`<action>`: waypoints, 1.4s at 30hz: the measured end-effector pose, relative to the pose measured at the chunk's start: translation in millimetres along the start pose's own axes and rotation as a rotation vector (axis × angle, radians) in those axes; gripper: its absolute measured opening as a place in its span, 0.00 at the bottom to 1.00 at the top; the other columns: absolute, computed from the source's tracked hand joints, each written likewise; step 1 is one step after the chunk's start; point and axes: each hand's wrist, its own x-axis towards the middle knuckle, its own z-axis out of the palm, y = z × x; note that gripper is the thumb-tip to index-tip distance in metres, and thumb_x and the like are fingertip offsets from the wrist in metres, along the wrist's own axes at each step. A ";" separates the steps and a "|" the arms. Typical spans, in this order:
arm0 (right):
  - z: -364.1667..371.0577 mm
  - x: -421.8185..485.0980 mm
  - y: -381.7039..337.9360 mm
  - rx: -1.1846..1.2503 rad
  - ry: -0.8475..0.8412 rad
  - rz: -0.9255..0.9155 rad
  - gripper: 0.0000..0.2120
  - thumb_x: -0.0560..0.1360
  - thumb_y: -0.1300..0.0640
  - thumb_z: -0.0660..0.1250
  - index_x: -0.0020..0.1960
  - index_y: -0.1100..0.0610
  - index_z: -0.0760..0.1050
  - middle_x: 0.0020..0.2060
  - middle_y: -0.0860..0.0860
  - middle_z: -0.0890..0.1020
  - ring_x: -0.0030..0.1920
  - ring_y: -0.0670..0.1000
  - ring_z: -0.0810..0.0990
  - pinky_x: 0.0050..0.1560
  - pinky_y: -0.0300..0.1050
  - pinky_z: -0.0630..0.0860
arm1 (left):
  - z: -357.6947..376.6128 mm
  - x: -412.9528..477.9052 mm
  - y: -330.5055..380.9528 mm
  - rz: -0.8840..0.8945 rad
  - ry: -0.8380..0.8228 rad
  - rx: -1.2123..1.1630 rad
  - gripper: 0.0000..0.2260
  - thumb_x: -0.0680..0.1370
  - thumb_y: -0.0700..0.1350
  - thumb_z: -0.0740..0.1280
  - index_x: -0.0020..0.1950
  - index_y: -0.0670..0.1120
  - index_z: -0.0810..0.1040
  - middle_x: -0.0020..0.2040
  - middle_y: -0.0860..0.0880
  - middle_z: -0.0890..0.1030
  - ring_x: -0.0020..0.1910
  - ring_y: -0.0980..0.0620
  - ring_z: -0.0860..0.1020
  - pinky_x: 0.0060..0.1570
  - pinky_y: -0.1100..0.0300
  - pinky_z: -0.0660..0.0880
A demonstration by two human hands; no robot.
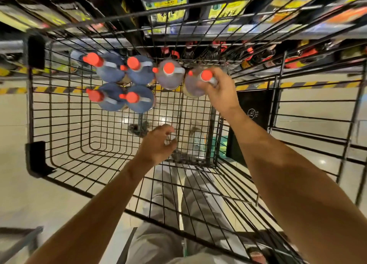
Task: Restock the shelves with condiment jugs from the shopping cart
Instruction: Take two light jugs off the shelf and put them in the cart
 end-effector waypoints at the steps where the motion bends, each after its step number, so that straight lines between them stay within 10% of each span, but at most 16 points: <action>1: -2.5 -3.4 0.7 0.069 0.000 0.029 0.12 0.76 0.58 0.72 0.58 0.60 0.80 0.49 0.52 0.85 0.50 0.49 0.83 0.51 0.49 0.82 | -0.5 -2.4 1.9 -0.023 -0.002 -0.062 0.18 0.78 0.47 0.70 0.67 0.46 0.75 0.63 0.47 0.78 0.61 0.48 0.78 0.59 0.53 0.76; 8: -16.3 -36.3 -16.4 0.298 -0.209 0.196 0.26 0.80 0.50 0.69 0.47 0.76 0.73 0.37 0.65 0.75 0.37 0.53 0.76 0.38 0.44 0.78 | -6.4 -9.0 17.3 -0.172 -0.025 -0.455 0.53 0.60 0.67 0.79 0.79 0.56 0.58 0.77 0.53 0.65 0.73 0.54 0.68 0.69 0.46 0.70; 16: 29.5 -68.6 -42.2 0.504 -0.284 0.300 0.23 0.78 0.40 0.68 0.37 0.60 0.79 0.33 0.52 0.80 0.34 0.50 0.78 0.39 0.48 0.73 | -31.5 -22.4 18.9 -0.142 -0.060 -0.770 0.21 0.71 0.42 0.77 0.61 0.50 0.77 0.52 0.52 0.85 0.50 0.57 0.84 0.43 0.65 0.79; 22: 52.8 -51.8 -38.3 0.480 -0.140 0.390 0.12 0.79 0.53 0.71 0.58 0.59 0.80 0.45 0.55 0.84 0.45 0.54 0.84 0.45 0.50 0.81 | -43.0 -40.8 -10.3 -0.219 0.027 -0.870 0.21 0.68 0.47 0.78 0.59 0.53 0.77 0.50 0.51 0.86 0.49 0.50 0.85 0.46 0.51 0.81; 28: 87.9 4.2 -5.6 0.209 -0.055 0.389 0.41 0.68 0.68 0.80 0.75 0.59 0.63 0.55 0.48 0.73 0.49 0.46 0.76 0.43 0.35 0.79 | -46.7 -44.4 -36.7 -0.278 0.064 -0.906 0.19 0.71 0.44 0.75 0.60 0.49 0.76 0.46 0.53 0.86 0.45 0.54 0.86 0.35 0.65 0.79; 32: 117.6 36.0 4.9 0.228 -0.088 0.307 0.41 0.63 0.73 0.81 0.69 0.65 0.62 0.57 0.51 0.74 0.53 0.44 0.77 0.45 0.31 0.79 | -46.4 -42.0 -49.0 -0.288 0.030 -0.912 0.23 0.67 0.45 0.76 0.60 0.50 0.75 0.45 0.54 0.86 0.44 0.56 0.85 0.35 0.66 0.79; 36: 131.2 41.0 12.4 0.206 0.012 0.244 0.47 0.52 0.50 0.85 0.64 0.56 0.66 0.59 0.54 0.79 0.59 0.51 0.81 0.59 0.49 0.81 | -47.3 -42.5 -59.5 -0.266 0.010 -0.905 0.24 0.68 0.44 0.80 0.61 0.49 0.75 0.48 0.53 0.86 0.47 0.56 0.85 0.42 0.60 0.81; 42: 110.1 2.3 -11.4 0.251 0.063 0.229 0.38 0.61 0.60 0.86 0.63 0.51 0.69 0.58 0.53 0.81 0.54 0.43 0.83 0.57 0.46 0.82 | -59.6 -64.2 -59.2 -0.217 -0.032 -0.992 0.31 0.65 0.48 0.79 0.65 0.45 0.74 0.55 0.45 0.85 0.53 0.45 0.85 0.47 0.52 0.82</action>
